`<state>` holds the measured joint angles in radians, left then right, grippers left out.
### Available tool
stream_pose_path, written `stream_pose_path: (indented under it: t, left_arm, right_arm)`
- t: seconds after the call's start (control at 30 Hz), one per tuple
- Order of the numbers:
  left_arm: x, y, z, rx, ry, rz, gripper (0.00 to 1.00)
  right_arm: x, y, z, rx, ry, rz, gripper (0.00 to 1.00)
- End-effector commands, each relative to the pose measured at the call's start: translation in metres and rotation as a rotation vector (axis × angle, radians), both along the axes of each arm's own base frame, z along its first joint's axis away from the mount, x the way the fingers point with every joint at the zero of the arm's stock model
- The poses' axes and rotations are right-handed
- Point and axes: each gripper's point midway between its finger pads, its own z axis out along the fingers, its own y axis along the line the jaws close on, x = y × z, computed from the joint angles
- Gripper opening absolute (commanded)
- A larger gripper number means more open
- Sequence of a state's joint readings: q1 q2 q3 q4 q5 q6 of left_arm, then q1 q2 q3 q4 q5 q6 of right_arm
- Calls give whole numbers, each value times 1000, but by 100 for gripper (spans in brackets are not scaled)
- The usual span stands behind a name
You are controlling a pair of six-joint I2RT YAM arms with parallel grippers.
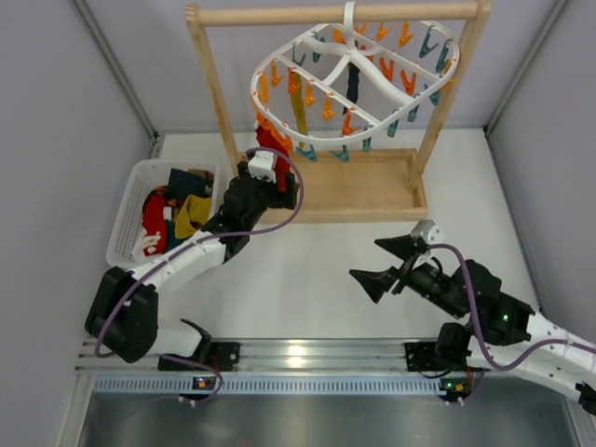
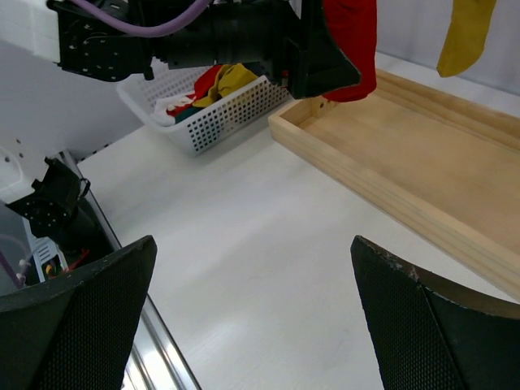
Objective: Remove the socks clipped to the hanger
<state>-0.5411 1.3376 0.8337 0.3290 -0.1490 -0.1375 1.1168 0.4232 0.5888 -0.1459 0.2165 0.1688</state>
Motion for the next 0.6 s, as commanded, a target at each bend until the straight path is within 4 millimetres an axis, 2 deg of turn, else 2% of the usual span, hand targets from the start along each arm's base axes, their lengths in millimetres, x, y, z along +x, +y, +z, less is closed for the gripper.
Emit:
stream_pose_path:
  t: [0.0, 0.07, 0.1, 0.13, 0.2, 0.23, 0.27, 0.3, 0.33, 0.4, 0.43, 0.47, 0.5, 0.57]
  left_arm:
    - [23, -7, 46, -26, -195, -7, 87]
    - [24, -9, 45, -43, -188, -7, 71]
    - [22, -10, 45, -52, -187, -9, 48]
    - [18, -8, 52, -67, -203, 18, 37]
    - [12, -8, 52, -70, -209, 47, 20]
    - [4, -16, 57, -78, -218, 43, 5]
    - [4, -11, 59, -69, -225, 96, 0]
    - [2, -12, 62, -62, -232, 116, 0]
    - [-5, -21, 63, -32, -242, 124, 0]
    - [-10, -19, 70, -19, -252, 219, 0]
    - [-20, -34, 67, 19, -255, 206, 0]
    - [-22, -29, 65, 37, -248, 275, 0]
    - [-31, -39, 70, 36, -251, 277, 0]
    - [-38, -46, 63, 75, -244, 298, 0]
  right_arm:
    - [-8, -4, -9, -27, 23, 29, 99]
    - [-8, -6, -7, -27, 16, 29, 99]
    - [-9, -6, -7, -29, 16, 29, 99]
    - [-7, -7, -4, -23, 11, 20, 99]
    - [-6, -8, 3, -15, -5, 12, 100]
    - [-5, -10, 8, -8, -13, 6, 99]
    - [-4, -11, 12, -4, -22, -2, 100]
    - [-4, -11, 16, 4, -27, -1, 99]
    - [-2, -13, 25, 20, -34, -19, 99]
    - [1, -16, 34, 37, -40, -37, 100]
    - [3, -19, 43, 52, -45, -62, 99]
    - [6, -21, 47, 63, -44, -82, 99]
    - [7, -24, 52, 74, -44, -95, 99]
    - [13, -31, 68, 103, -51, -144, 100]
